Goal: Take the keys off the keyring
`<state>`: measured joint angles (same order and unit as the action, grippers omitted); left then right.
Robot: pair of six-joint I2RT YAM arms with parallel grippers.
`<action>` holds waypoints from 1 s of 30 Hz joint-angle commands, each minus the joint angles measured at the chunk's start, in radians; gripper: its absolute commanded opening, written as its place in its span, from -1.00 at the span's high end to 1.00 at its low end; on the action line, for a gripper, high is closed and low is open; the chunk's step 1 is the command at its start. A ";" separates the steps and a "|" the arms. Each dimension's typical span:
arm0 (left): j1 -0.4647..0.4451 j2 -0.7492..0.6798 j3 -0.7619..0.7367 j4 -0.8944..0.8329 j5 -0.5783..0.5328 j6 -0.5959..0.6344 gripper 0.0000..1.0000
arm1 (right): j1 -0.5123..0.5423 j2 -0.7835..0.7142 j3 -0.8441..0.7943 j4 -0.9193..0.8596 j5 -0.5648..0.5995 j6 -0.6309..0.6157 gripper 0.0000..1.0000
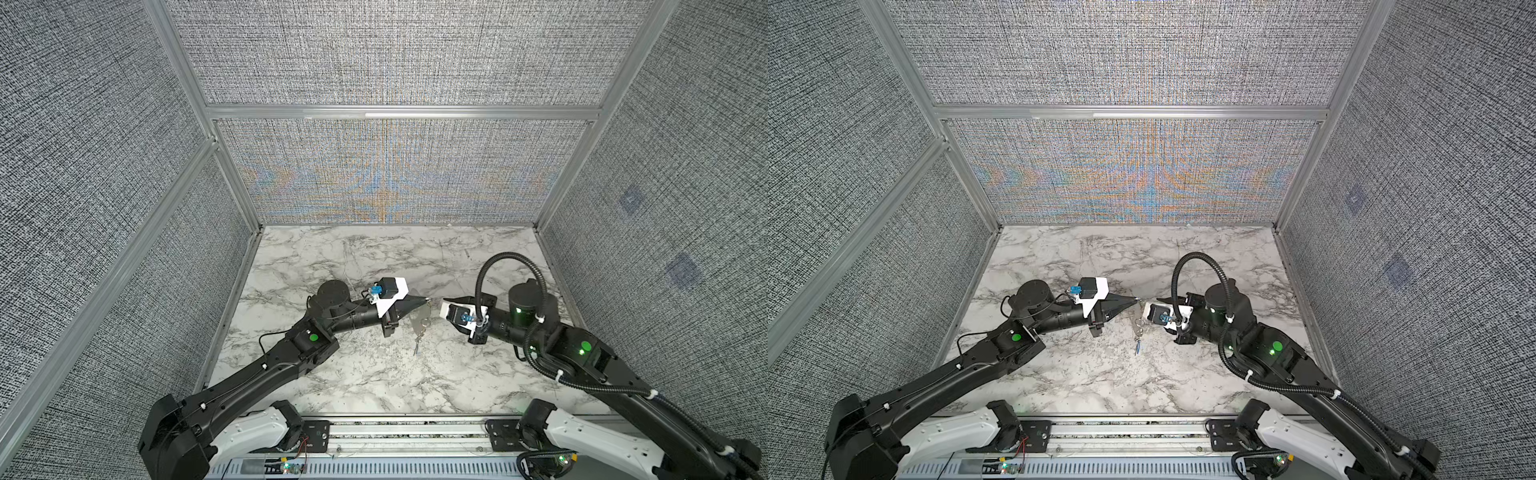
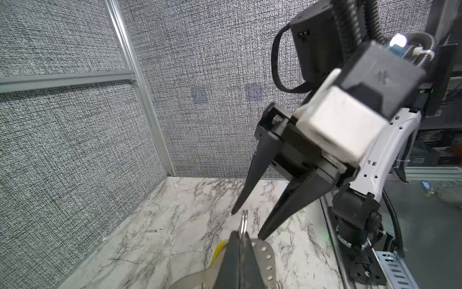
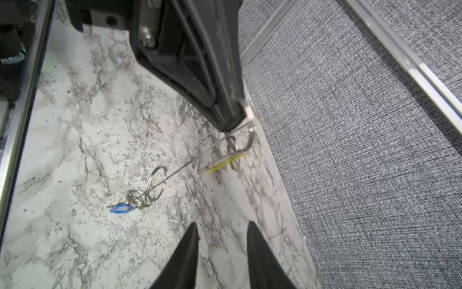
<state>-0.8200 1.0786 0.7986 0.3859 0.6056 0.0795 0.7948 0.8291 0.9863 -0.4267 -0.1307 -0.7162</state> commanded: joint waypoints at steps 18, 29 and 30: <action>0.009 0.020 0.063 -0.105 0.112 0.060 1.00 | -0.019 0.046 0.060 0.067 -0.234 0.166 0.53; 0.010 0.028 0.078 -0.128 0.131 0.072 1.00 | -0.029 0.064 0.057 0.054 -0.233 0.156 0.68; 0.010 0.028 0.077 -0.128 0.131 0.072 1.00 | -0.031 0.065 0.057 0.052 -0.236 0.156 0.68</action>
<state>-0.8108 1.1042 0.8658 0.2596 0.7147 0.1341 0.7658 0.8925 1.0401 -0.3775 -0.3519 -0.5606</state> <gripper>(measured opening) 0.050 0.159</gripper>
